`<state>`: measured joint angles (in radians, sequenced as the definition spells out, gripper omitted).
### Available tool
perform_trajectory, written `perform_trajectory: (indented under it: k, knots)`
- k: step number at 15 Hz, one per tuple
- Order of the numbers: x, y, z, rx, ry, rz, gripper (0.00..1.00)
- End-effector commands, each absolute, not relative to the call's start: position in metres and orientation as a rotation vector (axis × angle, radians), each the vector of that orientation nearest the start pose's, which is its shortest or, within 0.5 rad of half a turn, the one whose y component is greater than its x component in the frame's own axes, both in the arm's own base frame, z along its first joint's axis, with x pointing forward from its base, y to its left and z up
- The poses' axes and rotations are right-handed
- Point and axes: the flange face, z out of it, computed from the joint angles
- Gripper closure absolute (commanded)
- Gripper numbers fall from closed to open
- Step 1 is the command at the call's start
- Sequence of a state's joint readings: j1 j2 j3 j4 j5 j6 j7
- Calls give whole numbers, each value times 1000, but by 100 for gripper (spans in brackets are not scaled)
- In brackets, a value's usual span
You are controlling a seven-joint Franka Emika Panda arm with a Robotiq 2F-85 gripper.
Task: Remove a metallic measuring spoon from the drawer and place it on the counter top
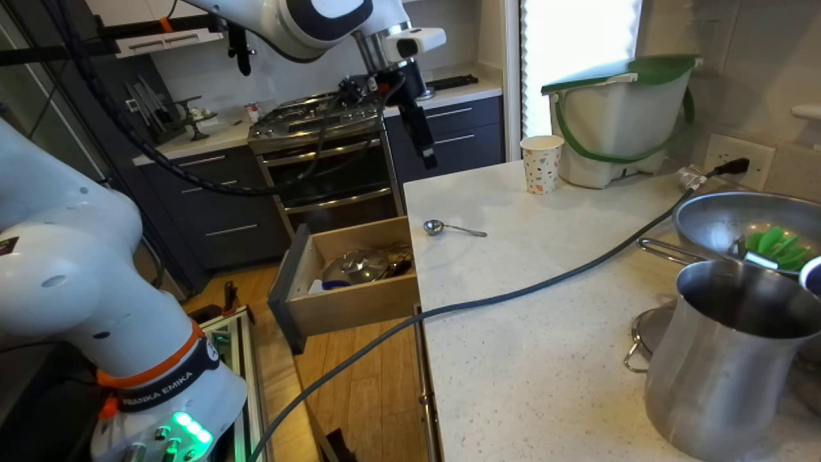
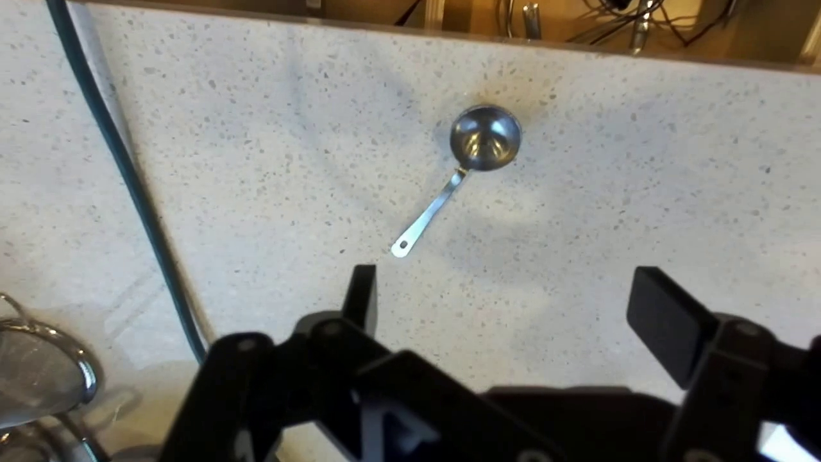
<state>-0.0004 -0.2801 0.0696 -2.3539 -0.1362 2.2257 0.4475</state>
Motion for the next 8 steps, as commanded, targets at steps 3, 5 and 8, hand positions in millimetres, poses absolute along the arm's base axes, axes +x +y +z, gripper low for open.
perform_trajectory:
  k: [3, 5, 8]
  knots:
    - [460, 33, 475, -3183, 512, -304, 0]
    - [459, 33, 475, -3183, 511, -305, 0]
    - [460, 33, 472, -3185, 511, -295, 0]
